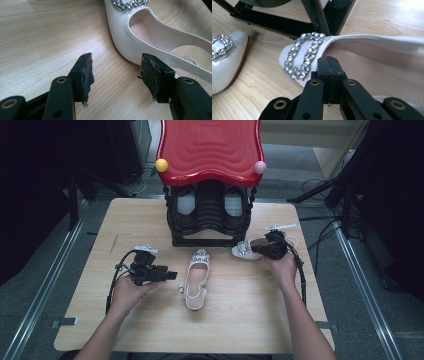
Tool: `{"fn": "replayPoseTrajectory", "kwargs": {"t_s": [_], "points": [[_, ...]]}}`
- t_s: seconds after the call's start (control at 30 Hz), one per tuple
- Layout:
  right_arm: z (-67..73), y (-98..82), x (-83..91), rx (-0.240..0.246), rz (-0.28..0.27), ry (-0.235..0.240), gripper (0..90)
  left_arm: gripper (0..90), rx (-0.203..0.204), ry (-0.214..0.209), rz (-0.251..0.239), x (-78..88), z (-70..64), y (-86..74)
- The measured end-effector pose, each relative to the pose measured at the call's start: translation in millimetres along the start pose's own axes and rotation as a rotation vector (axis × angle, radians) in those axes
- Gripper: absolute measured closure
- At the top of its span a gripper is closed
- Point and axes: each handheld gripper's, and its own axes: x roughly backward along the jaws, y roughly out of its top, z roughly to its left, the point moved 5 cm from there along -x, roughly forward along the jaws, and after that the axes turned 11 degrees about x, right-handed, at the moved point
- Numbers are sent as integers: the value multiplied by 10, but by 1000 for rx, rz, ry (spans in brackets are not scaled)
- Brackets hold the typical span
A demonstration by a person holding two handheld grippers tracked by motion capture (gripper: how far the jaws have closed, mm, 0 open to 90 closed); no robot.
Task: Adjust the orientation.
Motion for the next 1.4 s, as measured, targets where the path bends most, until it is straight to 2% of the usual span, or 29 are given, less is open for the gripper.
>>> {"fn": "replayPoseTrajectory", "kwargs": {"t_s": [0.13,0.33,0.53,0.7,0.8,0.93,1.23,1.4], "points": [[50,1,-19,-13,0,31,900,432,0,0,1,0,1,0],[172,22,-65,1,9,48,900,432,-1,1,2,1,2,-1],[303,45,-127,10,14,87,900,432,-1,2,0,3,9,1],[281,71,-111,19,4,67,900,432,-1,2,-2,6,9,2],[244,102,-35,40,-19,39,900,432,0,3,-4,10,9,-1],[139,140,150,37,-58,1,900,432,-2,5,0,14,16,-9],[-200,141,551,-3,-127,-76,900,432,6,11,-1,31,27,-49],[-334,113,615,-12,-131,-104,900,431,14,16,-10,57,49,-71]]}}
